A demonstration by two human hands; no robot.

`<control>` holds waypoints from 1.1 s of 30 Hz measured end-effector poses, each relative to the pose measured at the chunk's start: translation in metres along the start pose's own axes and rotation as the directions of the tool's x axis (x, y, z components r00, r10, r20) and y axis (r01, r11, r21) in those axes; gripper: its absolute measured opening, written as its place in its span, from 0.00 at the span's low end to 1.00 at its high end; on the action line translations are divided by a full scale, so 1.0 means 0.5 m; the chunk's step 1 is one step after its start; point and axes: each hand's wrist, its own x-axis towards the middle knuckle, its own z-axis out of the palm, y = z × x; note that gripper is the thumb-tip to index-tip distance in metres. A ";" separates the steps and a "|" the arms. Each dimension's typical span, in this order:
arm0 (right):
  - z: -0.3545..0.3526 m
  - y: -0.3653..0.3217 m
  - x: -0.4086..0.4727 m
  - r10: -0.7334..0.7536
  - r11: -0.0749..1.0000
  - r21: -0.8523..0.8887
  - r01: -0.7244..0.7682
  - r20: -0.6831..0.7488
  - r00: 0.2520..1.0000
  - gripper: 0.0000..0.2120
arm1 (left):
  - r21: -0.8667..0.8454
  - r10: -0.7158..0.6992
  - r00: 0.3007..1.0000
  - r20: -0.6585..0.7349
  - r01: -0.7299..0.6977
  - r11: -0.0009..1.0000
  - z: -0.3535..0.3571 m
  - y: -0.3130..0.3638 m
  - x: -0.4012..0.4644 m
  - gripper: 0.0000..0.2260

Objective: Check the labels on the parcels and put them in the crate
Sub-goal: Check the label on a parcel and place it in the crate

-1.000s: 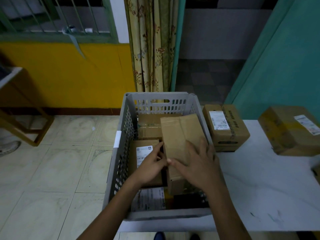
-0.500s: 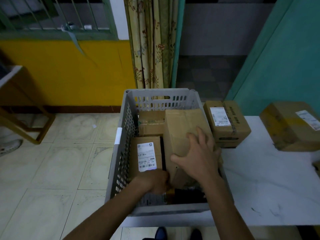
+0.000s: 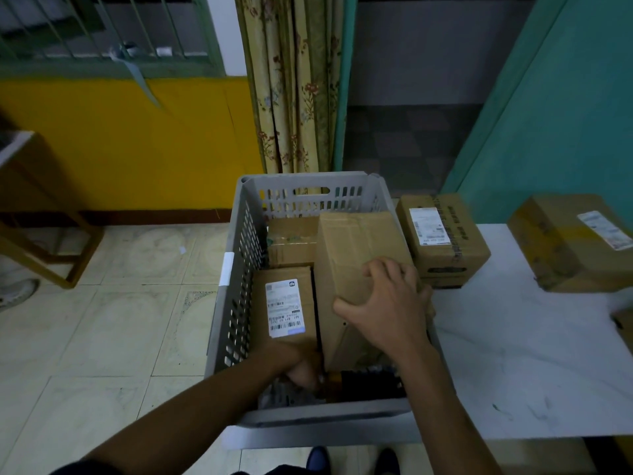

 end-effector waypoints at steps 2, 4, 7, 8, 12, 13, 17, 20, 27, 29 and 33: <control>-0.004 0.000 -0.001 -0.001 1.000 0.004 0.001 0.001 1.000 0.30 | 0.010 0.018 1.000 -0.024 -0.017 1.000 -0.002 -0.006 -0.004 0.30; -0.006 -0.002 -0.004 -0.004 0.999 0.032 0.005 -0.013 1.000 0.25 | 0.045 0.013 0.998 -0.058 -0.011 0.999 -0.010 0.001 -0.017 0.28; -0.019 -0.001 -0.009 -0.002 0.999 0.051 0.003 -0.012 1.000 0.24 | 0.076 0.013 0.989 -0.148 -0.002 0.997 -0.006 0.000 -0.012 0.23; -0.026 0.000 -0.010 0.000 0.999 0.052 0.000 -0.010 1.000 0.24 | 0.111 0.012 0.987 -0.159 0.006 0.994 -0.001 -0.004 -0.004 0.22; -0.056 0.007 -0.012 -0.014 0.999 0.047 0.015 -0.031 0.999 0.26 | 0.161 -0.036 0.986 -0.163 0.063 0.985 -0.020 0.007 -0.046 0.18; -0.059 0.008 -0.012 -0.016 0.999 0.045 0.018 -0.031 0.999 0.27 | 0.128 -0.037 0.973 -0.230 0.068 0.989 -0.033 0.010 -0.073 0.17; -0.049 0.011 -0.020 -0.017 0.999 0.050 0.022 -0.097 0.995 0.29 | -0.381 -0.164 0.647 -0.745 -0.211 0.900 -0.075 0.010 -0.147 0.17; -0.021 -0.001 -0.031 -0.055 0.996 0.057 0.071 -0.239 0.970 0.28 | -0.657 -0.287 0.600 -0.747 -0.602 0.454 -0.083 0.050 -0.185 0.29; 0.042 -0.067 -0.011 -0.186 0.965 0.150 0.213 -0.177 0.966 0.27 | -0.645 -0.441 0.554 -0.706 -0.760 0.078 -0.073 0.040 -0.188 0.25; 0.061 -0.070 -0.002 -0.201 0.919 0.315 0.236 -0.139 0.970 0.22 | -0.687 -0.525 0.498 -0.691 -0.678 0.262 -0.072 0.010 -0.187 0.21; 0.104 -0.047 0.012 0.055 0.763 0.647 -0.003 -0.059 0.997 0.27 | -0.488 -0.444 0.205 -0.872 -0.309 0.816 -0.061 -0.021 -0.172 0.25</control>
